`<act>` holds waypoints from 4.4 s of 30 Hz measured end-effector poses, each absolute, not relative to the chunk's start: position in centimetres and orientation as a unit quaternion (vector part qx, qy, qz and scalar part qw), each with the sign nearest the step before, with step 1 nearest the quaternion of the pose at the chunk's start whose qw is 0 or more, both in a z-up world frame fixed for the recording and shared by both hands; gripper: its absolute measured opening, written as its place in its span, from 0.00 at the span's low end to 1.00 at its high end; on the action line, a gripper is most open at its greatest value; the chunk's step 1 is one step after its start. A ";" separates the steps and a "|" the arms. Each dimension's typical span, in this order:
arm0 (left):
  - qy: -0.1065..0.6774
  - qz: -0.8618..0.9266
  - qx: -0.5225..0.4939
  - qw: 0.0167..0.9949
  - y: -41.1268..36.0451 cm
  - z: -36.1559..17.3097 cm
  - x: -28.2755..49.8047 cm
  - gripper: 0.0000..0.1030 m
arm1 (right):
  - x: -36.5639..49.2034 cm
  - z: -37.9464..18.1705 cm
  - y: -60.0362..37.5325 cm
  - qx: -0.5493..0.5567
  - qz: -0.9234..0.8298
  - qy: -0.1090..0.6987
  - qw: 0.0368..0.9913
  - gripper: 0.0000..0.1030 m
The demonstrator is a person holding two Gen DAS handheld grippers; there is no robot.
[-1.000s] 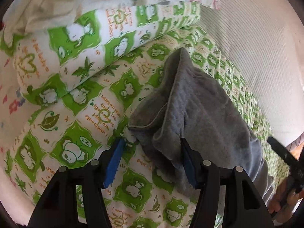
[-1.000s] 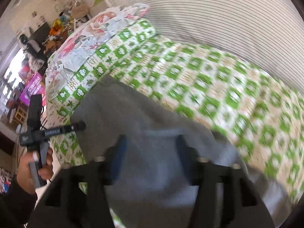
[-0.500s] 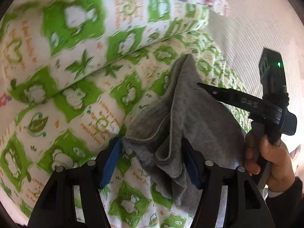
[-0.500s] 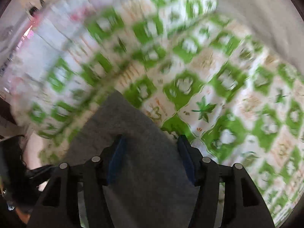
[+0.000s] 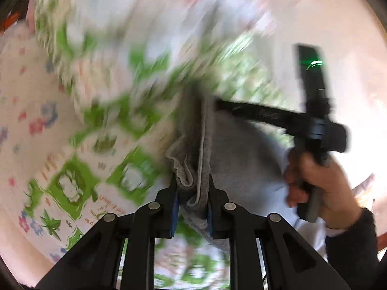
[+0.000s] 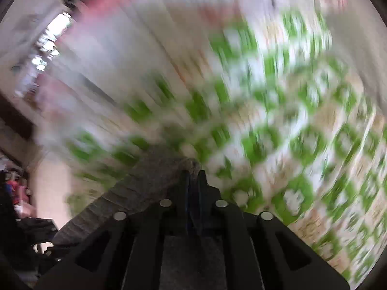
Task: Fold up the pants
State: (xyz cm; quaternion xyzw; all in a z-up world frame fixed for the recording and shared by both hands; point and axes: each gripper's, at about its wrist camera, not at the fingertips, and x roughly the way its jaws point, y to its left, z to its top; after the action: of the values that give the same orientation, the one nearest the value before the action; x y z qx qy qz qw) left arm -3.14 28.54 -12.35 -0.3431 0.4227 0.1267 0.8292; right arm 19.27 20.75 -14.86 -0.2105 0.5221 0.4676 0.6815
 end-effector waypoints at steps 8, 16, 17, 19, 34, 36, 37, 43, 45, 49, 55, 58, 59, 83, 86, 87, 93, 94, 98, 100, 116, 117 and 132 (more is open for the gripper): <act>0.396 0.149 -0.290 0.859 27.2 -8.0 -6.4 0.38 | 21.5 -8.8 8.8 -0.099 0.449 0.513 0.725 0.35; 0.395 -0.055 -0.236 0.886 15.4 -4.9 -2.7 0.49 | 27.4 -7.6 -5.4 -0.054 0.334 0.558 0.758 0.35; 0.405 -0.079 -0.222 0.884 13.4 -5.3 -2.1 0.49 | 27.9 -8.2 -6.1 -0.051 0.330 0.566 0.754 0.35; 0.418 -0.134 -0.190 0.878 9.2 -6.2 -0.6 0.49 | 28.1 -9.4 -6.7 -0.054 0.321 0.579 0.748 0.35; 0.550 -0.197 -0.099 0.805 4.4 -13.4 0.4 0.44 | 26.5 -9.1 -8.0 -0.033 0.326 0.556 0.764 0.09; 0.540 -0.194 -0.090 0.814 4.6 -12.4 0.1 0.44 | 24.1 -7.5 -10.2 -0.023 0.334 0.542 0.771 0.11; 0.537 -0.195 -0.084 0.816 4.5 -12.0 0.0 0.44 | 22.5 -6.6 -11.5 -0.027 0.335 0.536 0.775 0.13; 0.520 -0.234 -0.007 0.821 1.2 -10.1 0.1 0.49 | 14.5 -3.3 -22.2 -0.029 0.276 0.507 0.816 0.45; 0.513 -0.244 0.030 0.823 -1.1 -9.8 0.2 0.49 | 12.1 -2.4 -27.2 -0.012 0.226 0.501 0.835 0.45; 0.505 -0.264 0.085 0.817 -4.3 -10.4 0.8 0.49 | 8.4 -0.6 -37.4 0.034 0.114 0.477 0.871 0.45; 0.519 -0.253 0.107 0.809 -6.7 -12.4 2.9 0.49 | 4.7 -0.2 -51.5 0.168 -0.038 0.443 0.880 0.46; 0.537 -0.243 0.102 0.801 -6.9 -13.5 4.0 0.42 | 4.7 -0.9 -55.2 0.244 -0.046 0.426 0.870 0.48; 0.542 -0.242 0.096 0.799 -6.7 -13.7 4.3 0.26 | 4.9 -1.2 -56.3 0.269 -0.051 0.416 0.867 0.49; 0.547 -0.309 0.132 0.767 -9.1 -8.0 3.6 0.37 | 5.2 -3.5 -59.6 0.270 -0.042 0.438 0.857 0.27; 0.539 -0.315 0.133 0.770 -9.7 -7.2 3.9 0.38 | 4.7 -2.6 -58.8 0.264 -0.038 0.424 0.866 0.38; 0.538 -0.316 0.134 0.770 -10.1 -7.3 3.8 0.38 | 4.5 -2.4 -58.4 0.266 -0.032 0.419 0.867 0.38; 0.537 -0.340 0.140 0.760 -14.1 -8.7 3.3 0.39 | 5.3 -1.5 -51.0 0.177 0.086 0.448 0.872 0.38; 0.534 -0.345 0.144 0.758 -14.8 -8.9 3.2 0.39 | 5.5 -1.2 -49.6 0.135 0.094 0.456 0.875 0.38; 0.518 -0.354 0.178 0.758 -18.3 -9.5 3.3 0.39 | 5.8 -0.7 -46.1 -0.062 0.104 0.466 0.877 0.38; 0.514 -0.360 0.185 0.756 -19.3 -9.9 3.8 0.39 | 6.2 -1.3 -45.6 -0.135 0.102 0.478 0.862 0.38; 0.544 -0.401 0.187 0.713 -22.1 -8.7 6.8 0.21 | 5.2 -3.0 -54.1 0.050 0.119 0.510 0.851 0.00; 0.538 -0.405 0.181 0.717 -22.9 -7.8 7.7 0.23 | 4.6 -2.3 -55.3 0.102 0.125 0.490 0.856 0.01; 0.536 -0.433 0.210 0.694 -40.1 -8.4 18.6 0.49 | 2.9 -5.3 -62.9 0.410 0.016 0.373 0.832 0.58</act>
State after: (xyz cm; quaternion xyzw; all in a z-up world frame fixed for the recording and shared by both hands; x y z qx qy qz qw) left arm 18.58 -40.10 -8.44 0.2098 0.5357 -0.4333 0.6937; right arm 2.93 -62.87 -5.33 0.4099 0.3727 0.0160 0.8324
